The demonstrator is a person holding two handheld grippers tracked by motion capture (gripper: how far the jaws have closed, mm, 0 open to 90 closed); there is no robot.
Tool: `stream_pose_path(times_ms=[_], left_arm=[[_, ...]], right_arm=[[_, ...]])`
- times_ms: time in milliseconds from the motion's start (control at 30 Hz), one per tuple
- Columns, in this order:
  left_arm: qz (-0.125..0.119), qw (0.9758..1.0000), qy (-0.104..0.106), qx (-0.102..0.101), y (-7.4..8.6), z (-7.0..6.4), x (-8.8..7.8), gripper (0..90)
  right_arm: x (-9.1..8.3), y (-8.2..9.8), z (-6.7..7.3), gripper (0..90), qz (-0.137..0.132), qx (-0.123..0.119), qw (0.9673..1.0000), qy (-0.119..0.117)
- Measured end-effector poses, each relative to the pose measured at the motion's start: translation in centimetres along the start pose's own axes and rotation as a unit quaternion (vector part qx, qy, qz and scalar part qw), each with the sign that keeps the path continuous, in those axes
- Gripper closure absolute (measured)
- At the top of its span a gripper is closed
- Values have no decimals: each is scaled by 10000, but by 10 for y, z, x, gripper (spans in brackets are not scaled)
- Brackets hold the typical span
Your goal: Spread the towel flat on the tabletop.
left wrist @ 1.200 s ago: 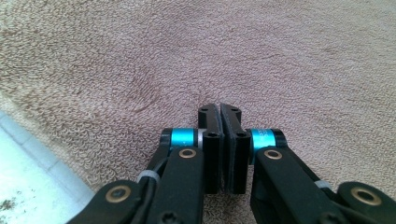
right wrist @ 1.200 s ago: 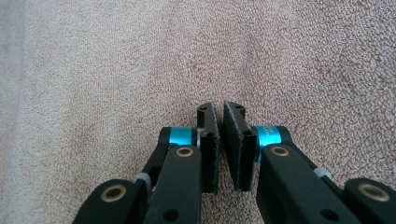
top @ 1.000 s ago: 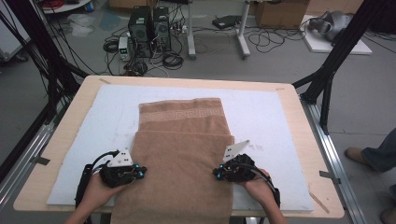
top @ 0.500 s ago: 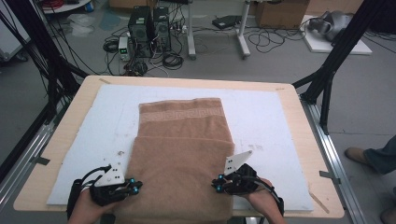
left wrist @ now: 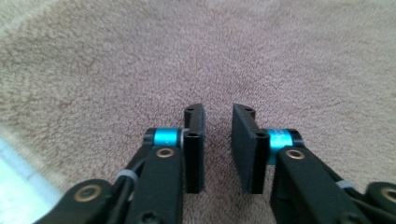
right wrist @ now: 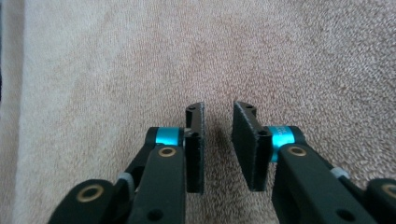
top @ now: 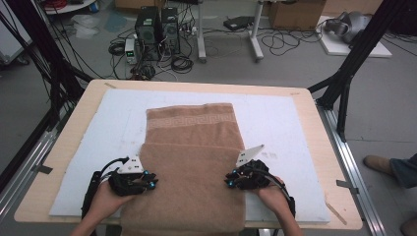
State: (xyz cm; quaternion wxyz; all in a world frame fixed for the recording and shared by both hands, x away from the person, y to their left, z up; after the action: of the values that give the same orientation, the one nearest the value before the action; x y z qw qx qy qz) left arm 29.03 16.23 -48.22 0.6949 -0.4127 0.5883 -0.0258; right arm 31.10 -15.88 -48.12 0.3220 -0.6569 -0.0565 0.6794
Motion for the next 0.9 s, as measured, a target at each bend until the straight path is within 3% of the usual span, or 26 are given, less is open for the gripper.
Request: stream_pose_path(times_ms=[100, 333, 500, 633, 733, 800, 867, 900], left_arm=[[21, 10000, 3, 61, 1, -2, -2, 864], [-25, 9999, 101, 81, 10, -11, -10, 873], [-41, 9997, 200, 144, 23, -28, -20, 873], [-36, 9991, 369, 227, 33, -48, -28, 873], [-169, 9984, 437, 302, 32, -58, -39, 859], [-301, 9985, 383, 264, 25, -56, -44, 762], [-365, 9987, 286, 227, 17, -49, -44, 722], [-383, 9988, 215, 207, 13, -43, -44, 707]], right_arm=[[0, 0, 1, 828, -13, -51, 10000, 20], [0, 1, 12, 853, 59, -236, 9997, -96], [-1, 5, 29, 854, 87, -394, 9991, -136], [-3, 8, 47, 854, 132, -601, 9976, -304], [-14, 5, 59, 793, -172, -745, 9962, -419], [-23, 1, 56, 771, -326, -695, 9966, -311], [-27, -1, 45, 753, -201, -582, 9981, -68], [-27, -2, 39, 748, -178, -516, 9985, -66]])
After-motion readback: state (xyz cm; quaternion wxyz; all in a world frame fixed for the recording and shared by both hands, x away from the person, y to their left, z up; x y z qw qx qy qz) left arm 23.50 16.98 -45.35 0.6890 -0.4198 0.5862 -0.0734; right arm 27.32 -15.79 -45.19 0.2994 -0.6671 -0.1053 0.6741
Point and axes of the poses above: each handheld gripper's, and its own axes: x roughly forward along the jaws, y roughly out of its underside, z roughly to its left, the point moved 6 cm from there along x, roughly forward along the jaws, and after that the axes turned 11 degrees about z, right-handed, at the moved point
